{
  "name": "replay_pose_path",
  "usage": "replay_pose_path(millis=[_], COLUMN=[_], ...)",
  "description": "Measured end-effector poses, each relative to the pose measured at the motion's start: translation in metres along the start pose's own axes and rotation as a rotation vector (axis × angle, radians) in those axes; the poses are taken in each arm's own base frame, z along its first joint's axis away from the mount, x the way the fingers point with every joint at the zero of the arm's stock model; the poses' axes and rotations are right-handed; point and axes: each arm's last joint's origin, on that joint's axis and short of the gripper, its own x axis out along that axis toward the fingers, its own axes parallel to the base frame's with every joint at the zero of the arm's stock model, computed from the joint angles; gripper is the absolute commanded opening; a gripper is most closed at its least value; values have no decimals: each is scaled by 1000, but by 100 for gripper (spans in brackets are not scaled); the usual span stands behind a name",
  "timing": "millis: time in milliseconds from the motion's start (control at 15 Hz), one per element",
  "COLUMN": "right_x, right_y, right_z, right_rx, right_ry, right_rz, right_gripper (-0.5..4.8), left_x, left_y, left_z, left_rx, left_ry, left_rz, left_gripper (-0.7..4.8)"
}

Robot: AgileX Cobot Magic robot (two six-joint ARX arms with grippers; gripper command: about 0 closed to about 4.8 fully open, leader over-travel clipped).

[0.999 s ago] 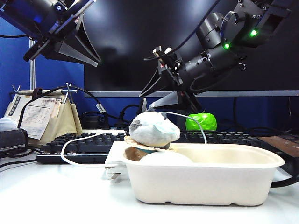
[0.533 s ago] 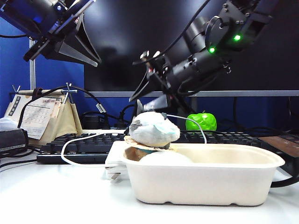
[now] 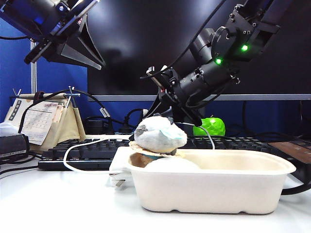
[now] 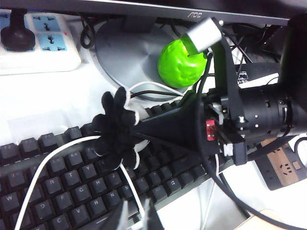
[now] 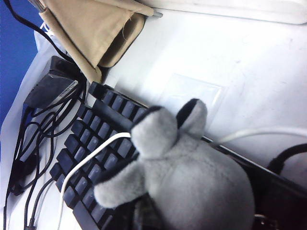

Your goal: Identity fluffy octopus among items on the table, put them into the paper lunch box.

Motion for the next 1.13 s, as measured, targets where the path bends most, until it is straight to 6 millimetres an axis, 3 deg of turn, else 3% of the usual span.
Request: replay_pose_path(millis=[400, 533, 799, 999, 1132], right_x=[0, -5, -51, -87, -100], right_y=[1, 9, 56, 75, 80], right_z=[1, 16, 50, 44, 37], right_rx=[-1, -15, -131, -213, -244], right_ry=[2, -11, -96, -43, 28], right_rz=[8, 33, 60, -96, -173], right_gripper=[-1, -1, -1, -1, -1], left_x=[0, 0, 0, 0, 0], left_y=[0, 0, 0, 0, 0], left_z=[0, -1, -1, -1, -1], left_rx=[-1, -3, -5, -5, -4], left_ry=[4, 10, 13, 13, 13], left_rz=[1, 3, 3, 3, 3], left_gripper=[58, 58, 58, 58, 58])
